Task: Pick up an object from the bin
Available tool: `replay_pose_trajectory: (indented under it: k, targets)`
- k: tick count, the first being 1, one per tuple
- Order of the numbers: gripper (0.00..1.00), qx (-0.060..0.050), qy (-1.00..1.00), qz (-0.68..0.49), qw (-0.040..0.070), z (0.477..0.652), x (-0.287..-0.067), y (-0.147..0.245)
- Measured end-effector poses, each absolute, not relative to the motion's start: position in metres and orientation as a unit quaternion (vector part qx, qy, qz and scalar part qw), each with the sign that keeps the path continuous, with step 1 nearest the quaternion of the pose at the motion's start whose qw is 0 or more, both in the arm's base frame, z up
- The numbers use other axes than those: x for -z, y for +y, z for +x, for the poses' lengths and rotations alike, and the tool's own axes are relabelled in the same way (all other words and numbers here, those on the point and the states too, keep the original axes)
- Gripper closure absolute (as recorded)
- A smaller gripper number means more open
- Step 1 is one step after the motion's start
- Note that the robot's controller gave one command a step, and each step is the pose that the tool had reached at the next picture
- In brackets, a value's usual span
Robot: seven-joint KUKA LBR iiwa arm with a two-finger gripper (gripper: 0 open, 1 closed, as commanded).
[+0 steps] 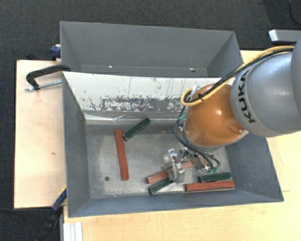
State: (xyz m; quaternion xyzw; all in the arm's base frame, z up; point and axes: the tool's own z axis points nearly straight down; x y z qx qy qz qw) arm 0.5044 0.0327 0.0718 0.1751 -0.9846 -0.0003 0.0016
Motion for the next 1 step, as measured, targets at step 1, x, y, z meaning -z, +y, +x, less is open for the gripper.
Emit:
replay_pose_trajectory:
  k: [1]
  targets:
    - [1.0, 0.0, -0.984, 0.181, -0.004, 0.5359, -0.226, 0.0194]
